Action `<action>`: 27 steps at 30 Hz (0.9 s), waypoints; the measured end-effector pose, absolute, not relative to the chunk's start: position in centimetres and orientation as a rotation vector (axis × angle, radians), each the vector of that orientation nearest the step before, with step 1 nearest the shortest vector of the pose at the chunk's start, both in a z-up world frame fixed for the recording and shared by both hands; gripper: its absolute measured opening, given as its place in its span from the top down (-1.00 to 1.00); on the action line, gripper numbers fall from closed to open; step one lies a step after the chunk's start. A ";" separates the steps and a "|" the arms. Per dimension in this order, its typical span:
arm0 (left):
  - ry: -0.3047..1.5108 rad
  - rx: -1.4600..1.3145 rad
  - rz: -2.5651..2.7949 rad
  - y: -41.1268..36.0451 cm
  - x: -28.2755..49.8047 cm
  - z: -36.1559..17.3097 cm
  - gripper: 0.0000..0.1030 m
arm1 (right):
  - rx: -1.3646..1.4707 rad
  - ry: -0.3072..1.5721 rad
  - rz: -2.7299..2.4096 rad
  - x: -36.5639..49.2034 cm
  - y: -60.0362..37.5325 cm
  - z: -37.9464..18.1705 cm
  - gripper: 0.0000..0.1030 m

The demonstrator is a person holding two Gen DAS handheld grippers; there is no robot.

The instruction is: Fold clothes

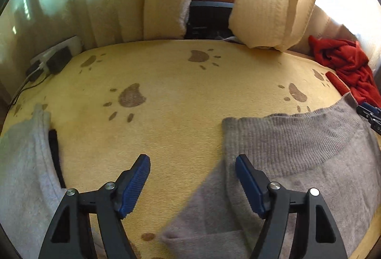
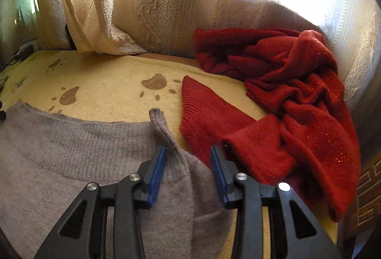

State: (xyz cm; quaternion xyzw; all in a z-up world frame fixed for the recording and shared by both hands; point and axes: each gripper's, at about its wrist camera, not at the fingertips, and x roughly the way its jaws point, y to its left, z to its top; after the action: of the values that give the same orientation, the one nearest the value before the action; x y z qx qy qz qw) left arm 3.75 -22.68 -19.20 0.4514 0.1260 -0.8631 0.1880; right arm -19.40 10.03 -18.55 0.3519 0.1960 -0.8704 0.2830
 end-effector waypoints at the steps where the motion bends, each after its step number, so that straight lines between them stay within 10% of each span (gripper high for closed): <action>1: 0.367 1.261 -2.417 -23.0 4.2 -19.2 -0.48 | 0.931 0.518 -2.345 -19.4 10.5 -18.2 0.12; 27: 0.252 1.263 -2.634 -14.7 6.8 -21.2 -0.60 | 1.000 0.481 -2.054 -17.3 8.3 -20.1 -0.29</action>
State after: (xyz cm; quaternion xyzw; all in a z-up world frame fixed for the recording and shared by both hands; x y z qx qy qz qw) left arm 6.82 -14.69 -21.17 0.4285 0.0853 -0.8934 0.1045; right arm -17.31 8.35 -20.12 0.3940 0.1896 -0.8091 0.3927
